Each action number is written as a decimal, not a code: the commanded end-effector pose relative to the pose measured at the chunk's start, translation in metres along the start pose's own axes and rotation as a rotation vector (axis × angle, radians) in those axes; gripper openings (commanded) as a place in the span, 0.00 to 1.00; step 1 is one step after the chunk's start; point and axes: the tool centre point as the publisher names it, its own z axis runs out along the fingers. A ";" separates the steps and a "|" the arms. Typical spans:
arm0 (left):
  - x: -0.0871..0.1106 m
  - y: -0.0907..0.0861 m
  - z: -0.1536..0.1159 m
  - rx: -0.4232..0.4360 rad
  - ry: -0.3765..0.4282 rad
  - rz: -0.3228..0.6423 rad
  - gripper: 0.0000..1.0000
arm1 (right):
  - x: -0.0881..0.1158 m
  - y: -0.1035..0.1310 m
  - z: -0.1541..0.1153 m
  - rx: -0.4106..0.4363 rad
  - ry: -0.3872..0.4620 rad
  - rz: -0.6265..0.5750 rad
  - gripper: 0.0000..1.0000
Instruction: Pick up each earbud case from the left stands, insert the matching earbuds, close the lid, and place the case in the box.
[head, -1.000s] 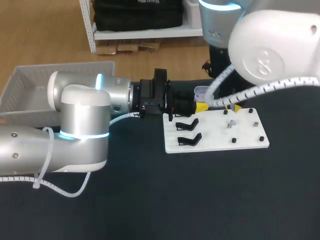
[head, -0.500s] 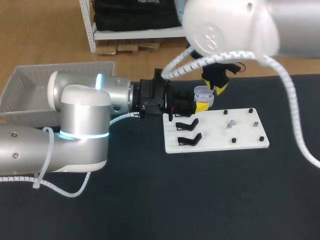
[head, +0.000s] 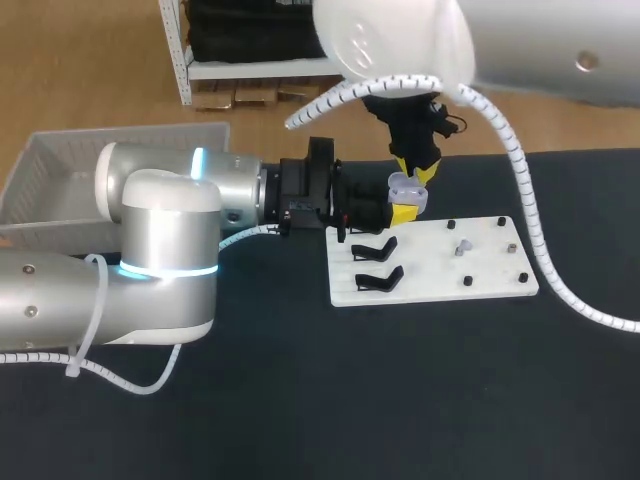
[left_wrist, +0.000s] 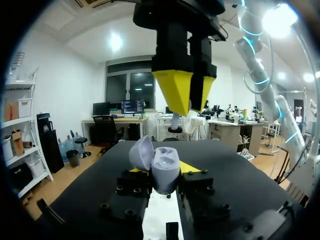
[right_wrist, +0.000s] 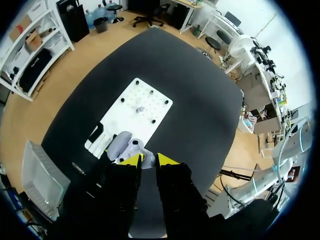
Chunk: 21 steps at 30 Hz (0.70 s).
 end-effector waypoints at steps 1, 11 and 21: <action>0.002 -0.001 0.000 -0.006 -0.010 0.005 0.00 | 0.002 0.003 0.000 0.011 0.002 0.000 0.00; 0.002 -0.001 0.000 -0.006 -0.010 0.005 0.00 | 0.006 0.003 0.008 0.029 0.010 0.001 0.00; 0.002 -0.001 0.000 -0.006 -0.010 0.005 0.00 | 0.003 0.005 0.014 0.035 0.012 0.008 0.00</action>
